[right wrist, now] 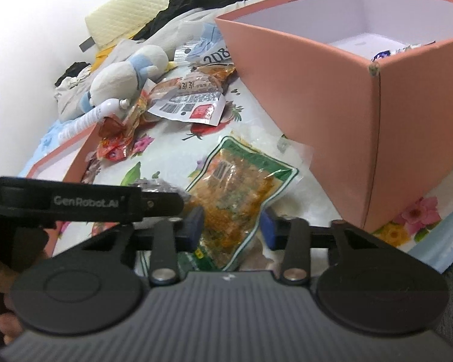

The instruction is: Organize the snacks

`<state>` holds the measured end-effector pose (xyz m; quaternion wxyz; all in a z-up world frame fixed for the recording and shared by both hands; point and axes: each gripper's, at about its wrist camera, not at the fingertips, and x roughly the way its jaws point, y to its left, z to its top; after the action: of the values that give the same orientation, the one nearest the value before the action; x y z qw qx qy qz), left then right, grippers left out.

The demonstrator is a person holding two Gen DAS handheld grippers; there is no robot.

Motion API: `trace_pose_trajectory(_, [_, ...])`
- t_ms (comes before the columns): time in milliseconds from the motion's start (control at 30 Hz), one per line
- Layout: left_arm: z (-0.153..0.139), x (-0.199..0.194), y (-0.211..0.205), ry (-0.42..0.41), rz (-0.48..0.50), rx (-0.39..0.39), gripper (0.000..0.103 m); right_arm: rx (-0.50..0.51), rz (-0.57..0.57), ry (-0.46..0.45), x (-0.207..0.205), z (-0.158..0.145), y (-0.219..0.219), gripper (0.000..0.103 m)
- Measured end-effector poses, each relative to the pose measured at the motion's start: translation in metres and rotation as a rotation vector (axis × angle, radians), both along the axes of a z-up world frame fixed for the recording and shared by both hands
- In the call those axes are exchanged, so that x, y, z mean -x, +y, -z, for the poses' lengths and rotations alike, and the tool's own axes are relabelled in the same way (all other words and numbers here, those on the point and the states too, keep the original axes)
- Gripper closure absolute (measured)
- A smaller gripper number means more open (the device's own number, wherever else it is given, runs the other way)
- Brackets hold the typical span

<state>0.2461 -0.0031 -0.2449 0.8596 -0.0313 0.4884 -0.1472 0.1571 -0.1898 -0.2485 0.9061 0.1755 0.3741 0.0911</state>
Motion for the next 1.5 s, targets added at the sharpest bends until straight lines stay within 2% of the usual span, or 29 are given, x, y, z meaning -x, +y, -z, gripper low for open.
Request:
trace_pose_trajectory(33, [-0.001, 0.001, 0.001, -0.003, -0.006, -0.004, 0.033, -0.016, -0.004, 0.009, -0.002, 0.000, -0.003, 0.080])
trace_pose_trajectory(167, [-0.006, 0.006, 0.002, -0.005, -0.030, -0.005, 0.038, -0.027, -0.029, 0.020, -0.003, -0.007, -0.007, 0.088])
trace_pose_trajectory(233, [-0.011, 0.012, 0.002, -0.010, -0.052, -0.015, 0.040, -0.011, -0.045, 0.008, 0.002, -0.013, -0.005, 0.089])
trace_pose_trajectory(367, [-0.030, 0.029, 0.009, -0.035, -0.118, 0.012, 0.043, 0.034, -0.058, -0.015, 0.014, -0.030, -0.004, 0.091])
trace_pose_trajectory(733, [-0.085, 0.072, 0.021, -0.072, -0.257, 0.033, 0.045, 0.124, -0.093, -0.092, 0.048, -0.086, -0.009, 0.093])
trace_pose_trajectory(833, [-0.095, 0.084, 0.016, -0.041, -0.251, 0.036, 0.045, 0.140, -0.111, -0.115, 0.059, -0.101, -0.010, 0.093])
trace_pose_trajectory(967, [-0.116, 0.103, -0.002, -0.075, -0.227, 0.025, 0.045, 0.187, -0.143, -0.142, 0.074, -0.125, -0.015, 0.093])
trace_pose_trajectory(1200, [-0.150, 0.135, -0.020, -0.119, -0.217, 0.073, 0.045, 0.207, -0.135, -0.169, 0.100, -0.158, -0.030, 0.093])
trace_pose_trajectory(1500, [-0.184, 0.168, -0.046, -0.158, -0.153, 0.082, 0.046, 0.190, -0.097, -0.113, 0.132, -0.172, -0.058, 0.093])
